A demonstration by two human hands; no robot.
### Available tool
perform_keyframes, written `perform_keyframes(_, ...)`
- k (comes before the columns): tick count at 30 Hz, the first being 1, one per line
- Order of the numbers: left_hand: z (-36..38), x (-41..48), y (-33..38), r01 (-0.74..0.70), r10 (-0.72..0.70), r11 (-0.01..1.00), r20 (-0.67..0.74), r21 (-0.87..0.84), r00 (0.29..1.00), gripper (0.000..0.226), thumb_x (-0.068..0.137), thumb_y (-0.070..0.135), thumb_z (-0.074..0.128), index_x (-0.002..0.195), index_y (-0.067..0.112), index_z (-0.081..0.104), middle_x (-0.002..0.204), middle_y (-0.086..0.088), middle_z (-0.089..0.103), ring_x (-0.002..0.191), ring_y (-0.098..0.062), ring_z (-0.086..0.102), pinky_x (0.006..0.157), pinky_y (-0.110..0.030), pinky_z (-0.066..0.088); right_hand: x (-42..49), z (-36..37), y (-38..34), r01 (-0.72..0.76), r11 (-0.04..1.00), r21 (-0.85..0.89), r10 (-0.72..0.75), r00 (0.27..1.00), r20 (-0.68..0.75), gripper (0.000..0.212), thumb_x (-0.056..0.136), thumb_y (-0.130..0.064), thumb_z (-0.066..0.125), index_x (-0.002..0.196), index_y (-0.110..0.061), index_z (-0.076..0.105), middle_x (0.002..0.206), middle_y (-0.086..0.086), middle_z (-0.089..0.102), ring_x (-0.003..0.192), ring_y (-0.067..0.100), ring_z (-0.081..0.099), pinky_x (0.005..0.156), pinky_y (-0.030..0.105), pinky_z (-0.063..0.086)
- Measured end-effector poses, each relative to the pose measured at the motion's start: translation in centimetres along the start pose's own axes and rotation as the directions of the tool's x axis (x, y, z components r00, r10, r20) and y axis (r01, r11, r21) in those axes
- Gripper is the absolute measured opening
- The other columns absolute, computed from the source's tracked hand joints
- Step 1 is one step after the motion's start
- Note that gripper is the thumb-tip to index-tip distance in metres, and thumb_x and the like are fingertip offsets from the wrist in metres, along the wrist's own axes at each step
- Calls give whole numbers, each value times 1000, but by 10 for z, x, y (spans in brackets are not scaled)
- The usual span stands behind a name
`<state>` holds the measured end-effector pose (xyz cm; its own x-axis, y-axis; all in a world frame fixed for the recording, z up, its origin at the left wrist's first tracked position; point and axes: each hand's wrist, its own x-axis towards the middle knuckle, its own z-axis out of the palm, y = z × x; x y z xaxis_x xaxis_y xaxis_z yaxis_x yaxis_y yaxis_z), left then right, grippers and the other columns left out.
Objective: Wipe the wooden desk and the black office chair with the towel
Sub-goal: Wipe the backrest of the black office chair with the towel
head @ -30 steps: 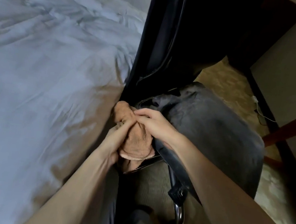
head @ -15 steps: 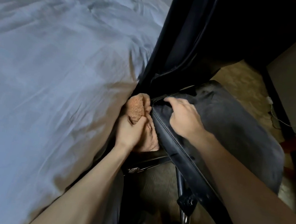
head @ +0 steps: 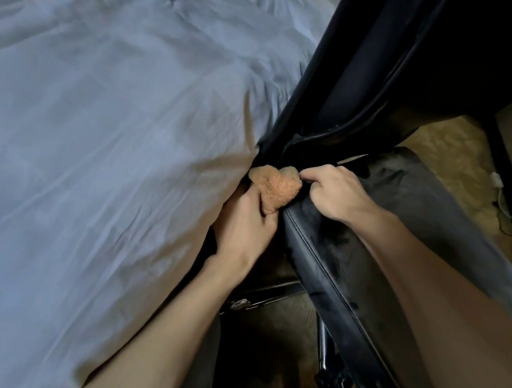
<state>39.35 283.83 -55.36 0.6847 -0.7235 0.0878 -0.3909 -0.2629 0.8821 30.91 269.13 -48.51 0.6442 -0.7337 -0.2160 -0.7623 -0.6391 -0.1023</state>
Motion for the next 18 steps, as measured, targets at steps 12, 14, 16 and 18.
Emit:
perform_keyframes(12, 31, -41, -11, -12, 9, 955, 10, 298, 1000, 53, 79, 13, 74, 128, 3, 59, 112, -16, 66, 90, -37, 68, 77, -44, 55, 5, 12, 9, 42, 999, 33, -46, 993, 112, 71, 82, -17, 33, 147, -36, 54, 162, 4, 42, 155, 27, 28, 128, 40, 18)
perform_keyframes(14, 38, -68, -15, -30, 21, 958, 34, 287, 999, 52, 73, 16, 74, 123, 6, 62, 113, -14, 65, 91, -36, 67, 82, -45, 56, 2, 8, 7, 42, 999, 26, -45, 990, 135, 69, 81, -22, 36, 146, -35, 56, 161, 2, 42, 153, 27, 31, 127, 39, 21)
perform_keyframes(16, 41, -101, -8, -105, 85, 956, 82, 273, 993, 56, 66, 20, 73, 121, 10, 63, 114, -11, 64, 91, -33, 65, 83, -41, 56, 0, 5, 8, 43, 999, 10, -44, 991, 128, 64, 86, -15, 41, 145, -36, 57, 158, -2, 47, 150, 28, 36, 125, 37, 26)
perform_keyframes(18, 39, -134, 3, -254, 222, 927, 143, 276, 965, 56, 65, 27, 64, 119, 16, 61, 114, -7, 64, 91, -28, 65, 83, -37, 56, -2, 6, 7, 40, 999, 9, -41, 994, 103, 71, 85, -5, 41, 143, -41, 57, 155, -3, 52, 146, 27, 40, 122, 37, 30)
